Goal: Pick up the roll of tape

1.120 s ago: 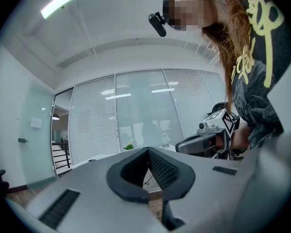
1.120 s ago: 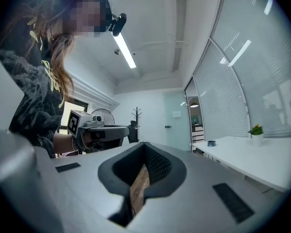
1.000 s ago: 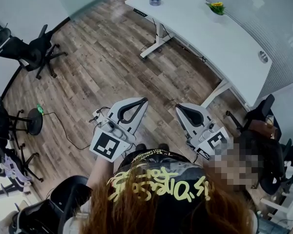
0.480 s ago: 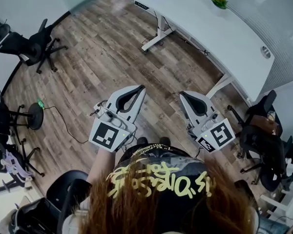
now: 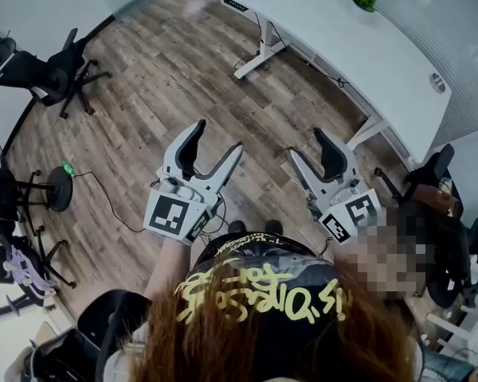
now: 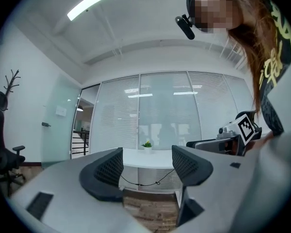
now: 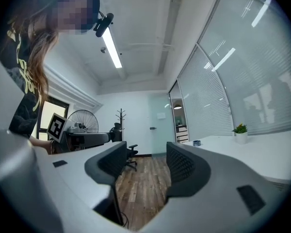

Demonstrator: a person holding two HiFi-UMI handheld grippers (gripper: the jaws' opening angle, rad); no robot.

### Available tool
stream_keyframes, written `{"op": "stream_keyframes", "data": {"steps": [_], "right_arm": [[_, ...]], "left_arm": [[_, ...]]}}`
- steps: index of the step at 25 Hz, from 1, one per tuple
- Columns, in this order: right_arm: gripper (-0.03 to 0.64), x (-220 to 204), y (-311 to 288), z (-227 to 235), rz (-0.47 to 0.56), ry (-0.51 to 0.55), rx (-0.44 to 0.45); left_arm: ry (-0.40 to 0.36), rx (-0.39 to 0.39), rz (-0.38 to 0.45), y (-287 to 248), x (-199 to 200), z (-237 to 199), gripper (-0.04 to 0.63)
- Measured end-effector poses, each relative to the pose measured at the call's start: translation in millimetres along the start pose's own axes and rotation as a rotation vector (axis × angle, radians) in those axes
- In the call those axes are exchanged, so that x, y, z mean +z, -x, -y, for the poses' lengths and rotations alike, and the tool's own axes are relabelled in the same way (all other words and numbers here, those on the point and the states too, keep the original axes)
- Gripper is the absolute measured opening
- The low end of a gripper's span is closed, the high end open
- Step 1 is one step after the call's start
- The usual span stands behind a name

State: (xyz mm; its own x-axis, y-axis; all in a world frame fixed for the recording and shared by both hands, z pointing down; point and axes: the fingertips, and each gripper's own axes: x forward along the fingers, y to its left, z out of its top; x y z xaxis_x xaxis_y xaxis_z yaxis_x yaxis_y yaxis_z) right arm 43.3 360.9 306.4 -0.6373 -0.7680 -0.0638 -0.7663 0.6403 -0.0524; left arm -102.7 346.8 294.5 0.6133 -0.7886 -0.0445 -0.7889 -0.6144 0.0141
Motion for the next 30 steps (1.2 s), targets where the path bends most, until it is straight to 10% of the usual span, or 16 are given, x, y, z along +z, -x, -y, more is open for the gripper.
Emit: {"op": "stream_keyframes", "data": {"steps": [30], "right_arm": [[0.290,-37.1,-55.7,1.4,-0.043,-0.039,-0.075]], "left_arm": [[0.006,0.002,-0.044,4.7,-25.5,-80.1,0.402]]}}
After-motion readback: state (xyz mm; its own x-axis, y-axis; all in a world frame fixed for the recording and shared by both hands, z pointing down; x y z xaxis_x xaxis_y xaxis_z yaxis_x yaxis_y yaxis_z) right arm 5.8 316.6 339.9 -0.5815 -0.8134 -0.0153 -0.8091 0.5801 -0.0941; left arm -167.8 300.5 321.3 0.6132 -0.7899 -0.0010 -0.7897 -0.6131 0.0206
